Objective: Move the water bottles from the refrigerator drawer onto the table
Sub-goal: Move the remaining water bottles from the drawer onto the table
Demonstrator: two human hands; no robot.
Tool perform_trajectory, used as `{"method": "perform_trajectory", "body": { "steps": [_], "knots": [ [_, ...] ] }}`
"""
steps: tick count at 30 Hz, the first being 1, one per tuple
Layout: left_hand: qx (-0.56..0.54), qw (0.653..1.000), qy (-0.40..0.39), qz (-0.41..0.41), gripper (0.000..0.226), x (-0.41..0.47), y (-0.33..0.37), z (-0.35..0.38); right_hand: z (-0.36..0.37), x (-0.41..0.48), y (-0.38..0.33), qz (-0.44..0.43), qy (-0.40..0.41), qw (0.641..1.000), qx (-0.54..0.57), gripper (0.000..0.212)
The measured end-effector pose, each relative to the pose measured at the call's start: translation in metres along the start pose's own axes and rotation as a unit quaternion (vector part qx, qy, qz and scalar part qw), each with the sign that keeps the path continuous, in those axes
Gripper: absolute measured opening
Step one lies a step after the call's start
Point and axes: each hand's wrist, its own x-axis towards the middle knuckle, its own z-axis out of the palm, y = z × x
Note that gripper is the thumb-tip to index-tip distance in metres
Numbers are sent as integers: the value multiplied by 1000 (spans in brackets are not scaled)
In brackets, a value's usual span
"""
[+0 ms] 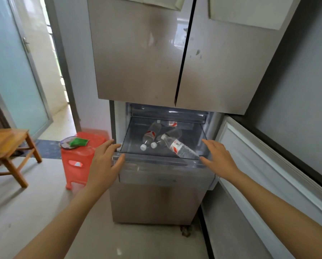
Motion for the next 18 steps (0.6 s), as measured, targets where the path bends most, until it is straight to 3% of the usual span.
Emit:
{"method": "perform_trajectory", "body": {
  "steps": [7, 13, 18],
  "knots": [
    [11, 1000, 8, -2, 28, 49, 5, 18, 22, 86, 15, -11, -12, 998, 63, 66],
    [50, 997, -56, 22, 25, 109, 15, 58, 50, 156, 41, -31, -58, 996, 63, 65],
    [94, 981, -165, -34, 57, 146, 5, 112, 86, 198, 67, -30, -134, 988, 76, 64]
  ]
}}
